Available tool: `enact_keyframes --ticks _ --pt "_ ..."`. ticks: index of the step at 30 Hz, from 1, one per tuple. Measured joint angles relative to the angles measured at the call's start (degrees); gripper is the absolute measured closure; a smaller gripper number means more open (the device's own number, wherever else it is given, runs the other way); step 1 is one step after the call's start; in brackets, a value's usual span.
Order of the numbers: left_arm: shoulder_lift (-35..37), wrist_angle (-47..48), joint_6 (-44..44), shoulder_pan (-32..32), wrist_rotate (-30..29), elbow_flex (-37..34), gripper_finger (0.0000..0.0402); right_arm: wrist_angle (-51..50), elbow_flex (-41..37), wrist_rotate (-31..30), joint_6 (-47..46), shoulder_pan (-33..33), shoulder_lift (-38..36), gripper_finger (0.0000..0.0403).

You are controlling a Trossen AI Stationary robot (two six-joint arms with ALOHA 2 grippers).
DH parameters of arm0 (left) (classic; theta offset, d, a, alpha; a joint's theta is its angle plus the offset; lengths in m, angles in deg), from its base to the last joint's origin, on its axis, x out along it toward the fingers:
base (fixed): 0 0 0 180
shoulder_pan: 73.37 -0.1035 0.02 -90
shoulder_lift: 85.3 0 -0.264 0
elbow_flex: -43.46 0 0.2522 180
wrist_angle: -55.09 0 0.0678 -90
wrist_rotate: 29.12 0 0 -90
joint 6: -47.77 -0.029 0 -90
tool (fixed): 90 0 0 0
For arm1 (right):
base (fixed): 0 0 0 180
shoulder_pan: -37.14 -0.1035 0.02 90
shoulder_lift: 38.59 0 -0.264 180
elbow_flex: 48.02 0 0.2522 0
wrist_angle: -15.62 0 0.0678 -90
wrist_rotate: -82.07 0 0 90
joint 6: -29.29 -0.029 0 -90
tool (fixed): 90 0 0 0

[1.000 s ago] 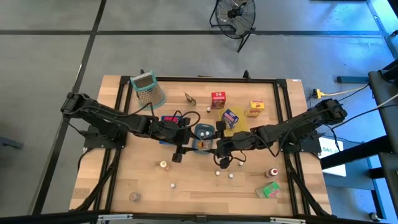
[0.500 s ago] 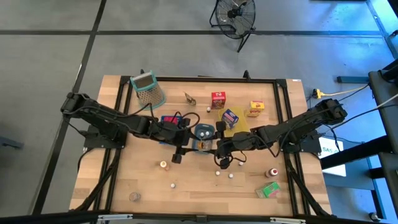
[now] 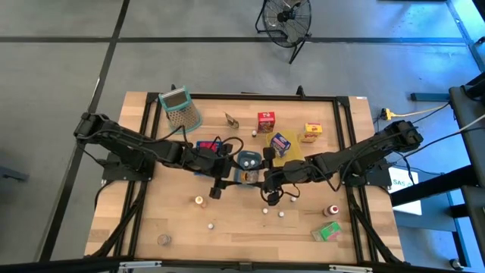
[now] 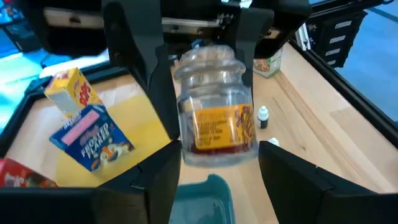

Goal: Pick & Place Kitchen Items
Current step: Put the right brown seasoning bottle into the blue bin

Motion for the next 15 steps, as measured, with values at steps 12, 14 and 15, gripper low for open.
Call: enact_keyframes --ticks 12,14,15 --pt "0.00 0.14 1.26 0.55 0.31 0.03 0.0096 -0.27 0.04 -0.22 0.00 0.02 0.00 0.0220" --pt "0.00 0.14 1.28 0.57 -0.90 0.03 0.0086 -0.28 0.04 -0.45 0.00 0.04 0.00 0.0220" --pt "0.00 0.14 1.32 0.57 -1.50 0.03 0.0084 -0.28 0.04 -0.56 0.00 0.06 0.00 0.0220"
